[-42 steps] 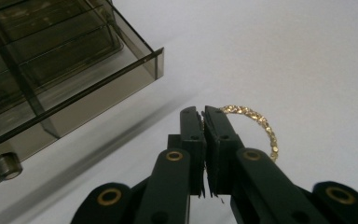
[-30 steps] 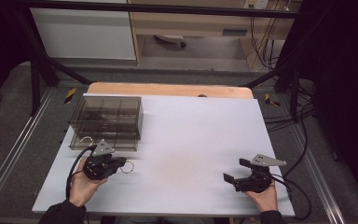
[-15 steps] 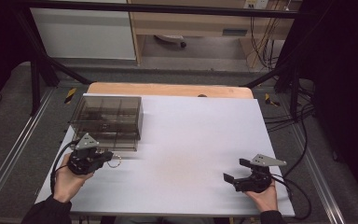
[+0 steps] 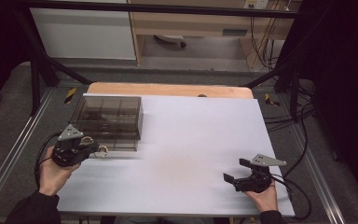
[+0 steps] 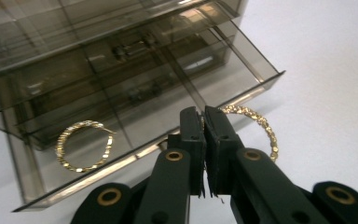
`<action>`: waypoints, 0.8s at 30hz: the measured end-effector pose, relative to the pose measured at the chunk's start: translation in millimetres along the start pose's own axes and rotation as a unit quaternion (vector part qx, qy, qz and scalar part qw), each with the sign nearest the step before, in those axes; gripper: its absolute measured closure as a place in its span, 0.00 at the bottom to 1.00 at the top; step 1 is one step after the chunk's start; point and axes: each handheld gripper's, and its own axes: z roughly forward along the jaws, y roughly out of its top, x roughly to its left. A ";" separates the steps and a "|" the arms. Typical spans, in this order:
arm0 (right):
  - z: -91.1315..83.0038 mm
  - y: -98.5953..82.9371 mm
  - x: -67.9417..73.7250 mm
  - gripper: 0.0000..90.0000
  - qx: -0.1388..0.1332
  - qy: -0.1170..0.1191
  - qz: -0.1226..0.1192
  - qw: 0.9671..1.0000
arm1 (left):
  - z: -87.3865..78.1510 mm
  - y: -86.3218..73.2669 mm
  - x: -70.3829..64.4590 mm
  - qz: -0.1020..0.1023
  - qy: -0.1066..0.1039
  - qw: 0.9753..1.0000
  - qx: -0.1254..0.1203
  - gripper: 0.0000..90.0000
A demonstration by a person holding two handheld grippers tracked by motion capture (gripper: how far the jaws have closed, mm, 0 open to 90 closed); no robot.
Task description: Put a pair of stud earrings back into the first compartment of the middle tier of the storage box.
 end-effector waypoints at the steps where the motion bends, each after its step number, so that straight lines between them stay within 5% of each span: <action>1: -0.1 0.0 -0.1 0.01 0.001 0.000 0.000 1.000 | -1.0 1.1 2.2 -0.001 0.003 1.000 0.000 0.96; 11: -0.1 0.1 -0.1 0.01 0.000 0.000 0.000 1.000 | -5.5 9.9 25.8 -0.014 0.026 1.000 0.000 0.96; 24: -0.3 0.2 -0.2 0.01 0.000 0.000 0.001 1.000 | 14.0 6.5 62.9 -0.042 0.069 0.997 0.019 0.96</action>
